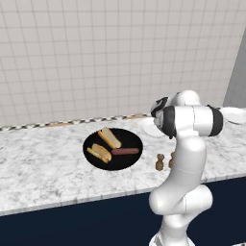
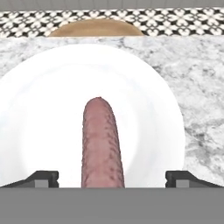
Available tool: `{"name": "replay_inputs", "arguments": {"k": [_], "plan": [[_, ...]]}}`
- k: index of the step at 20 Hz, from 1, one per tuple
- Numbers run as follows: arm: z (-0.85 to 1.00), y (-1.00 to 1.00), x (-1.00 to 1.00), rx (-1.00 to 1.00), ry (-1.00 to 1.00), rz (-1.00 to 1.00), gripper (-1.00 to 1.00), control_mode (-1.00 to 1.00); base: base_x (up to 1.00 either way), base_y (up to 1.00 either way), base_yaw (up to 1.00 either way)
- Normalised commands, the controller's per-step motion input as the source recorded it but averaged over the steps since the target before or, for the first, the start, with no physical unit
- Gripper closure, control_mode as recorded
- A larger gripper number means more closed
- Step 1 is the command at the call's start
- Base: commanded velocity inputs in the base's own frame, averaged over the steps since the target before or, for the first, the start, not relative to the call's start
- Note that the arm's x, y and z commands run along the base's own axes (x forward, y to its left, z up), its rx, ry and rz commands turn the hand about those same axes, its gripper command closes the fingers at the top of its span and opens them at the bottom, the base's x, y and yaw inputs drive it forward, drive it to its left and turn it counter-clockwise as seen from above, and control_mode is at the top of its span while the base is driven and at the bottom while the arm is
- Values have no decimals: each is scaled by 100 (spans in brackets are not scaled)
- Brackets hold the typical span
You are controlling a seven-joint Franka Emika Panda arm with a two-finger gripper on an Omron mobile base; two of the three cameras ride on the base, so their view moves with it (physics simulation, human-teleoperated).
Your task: Place one bun and one sausage from the bowl on each plate.
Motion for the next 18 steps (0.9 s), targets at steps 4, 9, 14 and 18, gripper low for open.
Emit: {"name": "replay_inputs", "arguments": {"k": [4,9,14,18], "plan": [[63,36,-5,-7,0,0,-100,-100,0,0,0],[58,78,-43,2,0,6,-100,-100,0,0,0],[72,100,-42,0,1,7,-100,-100,0,0,0],[27,100,-44,4,5,4,-100,-100,0,0,0]]}}
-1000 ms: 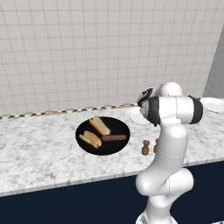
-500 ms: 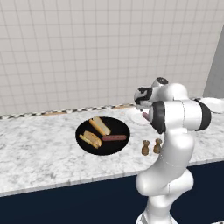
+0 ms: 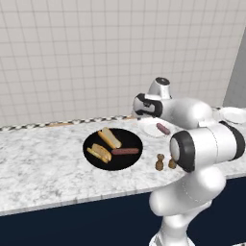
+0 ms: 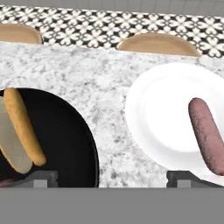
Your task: Place one bun and one sausage from the bowl on each plate.
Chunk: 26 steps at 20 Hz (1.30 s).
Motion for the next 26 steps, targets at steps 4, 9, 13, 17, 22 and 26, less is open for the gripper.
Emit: {"name": "replay_inputs", "arguments": {"k": [4,9,13,17,22,26], "plan": [[-6,98,-59,9,2,11,-100,-100,0,0,0],[-32,96,-49,10,0,16,-100,-100,0,0,0],[-19,58,-5,4,0,6,-100,-100,0,0,0],[-13,0,32,0,-1,0,-100,-100,0,0,0],[-33,4,26,-4,-2,0,-100,-100,0,0,0],[-19,9,4,-8,0,0,-100,-100,0,0,0]]}}
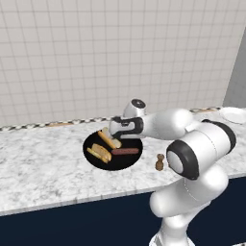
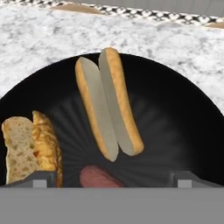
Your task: Place one bun and one sausage from the bowl on each plate.
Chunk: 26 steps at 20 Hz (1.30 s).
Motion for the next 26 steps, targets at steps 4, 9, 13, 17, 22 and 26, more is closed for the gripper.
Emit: {"name": "replay_inputs", "arguments": {"k": [4,9,13,17,22,26], "plan": [[-22,7,0,-2,0,0,-100,-100,0,0,0],[-30,6,8,-6,0,2,-100,-100,0,0,0],[-26,18,0,-3,0,7,-100,-100,0,0,0],[-9,1,1,-7,0,9,-100,-100,0,0,0],[0,0,12,-9,0,8,-100,-100,0,0,0],[0,0,24,-9,-1,3,-100,-100,0,0,0]]}}
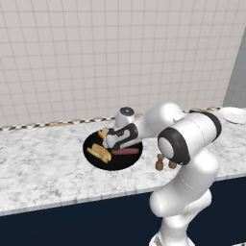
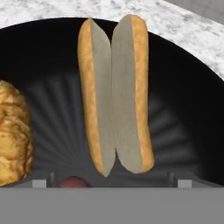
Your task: Place one bun and one sausage from the bowl on each plate.
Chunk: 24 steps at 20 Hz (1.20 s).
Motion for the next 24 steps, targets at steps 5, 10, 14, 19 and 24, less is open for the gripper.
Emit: {"name": "replay_inputs", "arguments": {"k": [5,10,14,19,24], "plan": [[-18,0,12,-3,0,1,-100,-100,0,0,0],[-30,0,13,-5,-1,0,-100,-100,0,0,0],[-22,0,7,-3,-5,0,-100,-100,0,0,0],[-15,10,0,0,-2,0,-100,-100,0,0,0],[-25,1,0,0,0,0,-100,-100,0,0,0]]}}
